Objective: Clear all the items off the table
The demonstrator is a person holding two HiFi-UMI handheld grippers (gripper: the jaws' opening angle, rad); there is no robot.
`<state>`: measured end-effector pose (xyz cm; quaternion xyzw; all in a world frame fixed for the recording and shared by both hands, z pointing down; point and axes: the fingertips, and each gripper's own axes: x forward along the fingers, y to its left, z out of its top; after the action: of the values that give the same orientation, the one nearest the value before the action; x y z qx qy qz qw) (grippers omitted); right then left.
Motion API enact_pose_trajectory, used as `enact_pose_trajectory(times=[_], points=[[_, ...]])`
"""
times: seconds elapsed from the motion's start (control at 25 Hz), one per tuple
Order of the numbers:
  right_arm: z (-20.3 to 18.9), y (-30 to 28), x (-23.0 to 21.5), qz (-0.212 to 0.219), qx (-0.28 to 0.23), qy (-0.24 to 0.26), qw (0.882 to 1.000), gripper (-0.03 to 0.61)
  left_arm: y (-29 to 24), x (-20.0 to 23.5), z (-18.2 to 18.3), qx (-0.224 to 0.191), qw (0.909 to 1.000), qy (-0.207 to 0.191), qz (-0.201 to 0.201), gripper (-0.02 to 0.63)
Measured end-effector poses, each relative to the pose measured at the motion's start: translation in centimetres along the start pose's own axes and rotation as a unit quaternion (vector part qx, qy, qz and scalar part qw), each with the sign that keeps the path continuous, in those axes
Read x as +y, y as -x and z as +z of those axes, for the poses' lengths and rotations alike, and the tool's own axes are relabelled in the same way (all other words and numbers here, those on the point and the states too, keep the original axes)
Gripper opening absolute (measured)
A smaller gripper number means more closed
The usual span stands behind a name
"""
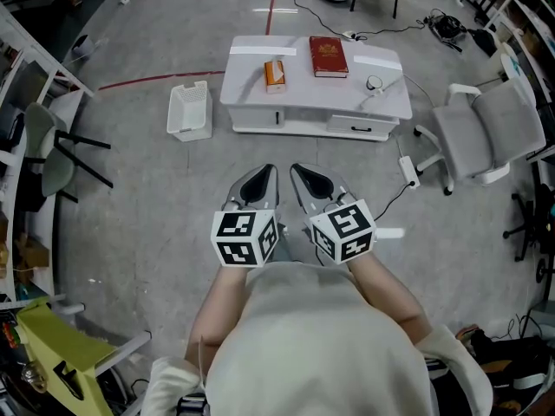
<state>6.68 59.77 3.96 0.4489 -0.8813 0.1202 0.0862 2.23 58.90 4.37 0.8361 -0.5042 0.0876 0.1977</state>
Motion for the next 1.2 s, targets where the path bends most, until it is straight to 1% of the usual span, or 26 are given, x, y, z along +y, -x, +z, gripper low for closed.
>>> enact_pose_trajectory(times=[0.28, 0.72, 0.84, 1.2], points=[[1.6, -4.1, -2.1, -0.001, 0.006, -0.005, 1.000, -0.002, -3.4, 2.6, 2.1, 0.004, 0.9999, 0.010, -0.004, 0.009], [4.5, -11.0, -4.8, -0.022, -0.003, -0.029, 0.999, -0.002, -8.4, 7.8, 5.7, 0.014, 0.9998, 0.004, -0.017, 0.009], [5.0, -12.8, -5.1, -0.027, -0.005, -0.037, 0.999, -0.002, -9.6, 9.3, 6.5, 0.016, 0.9996, 0.003, -0.022, 0.009], [6.4, -17.5, -5.8, -0.041, -0.012, -0.042, 0.998, -0.002, -12.5, 13.0, 8.5, 0.024, 0.9989, 0.004, -0.039, 0.009]])
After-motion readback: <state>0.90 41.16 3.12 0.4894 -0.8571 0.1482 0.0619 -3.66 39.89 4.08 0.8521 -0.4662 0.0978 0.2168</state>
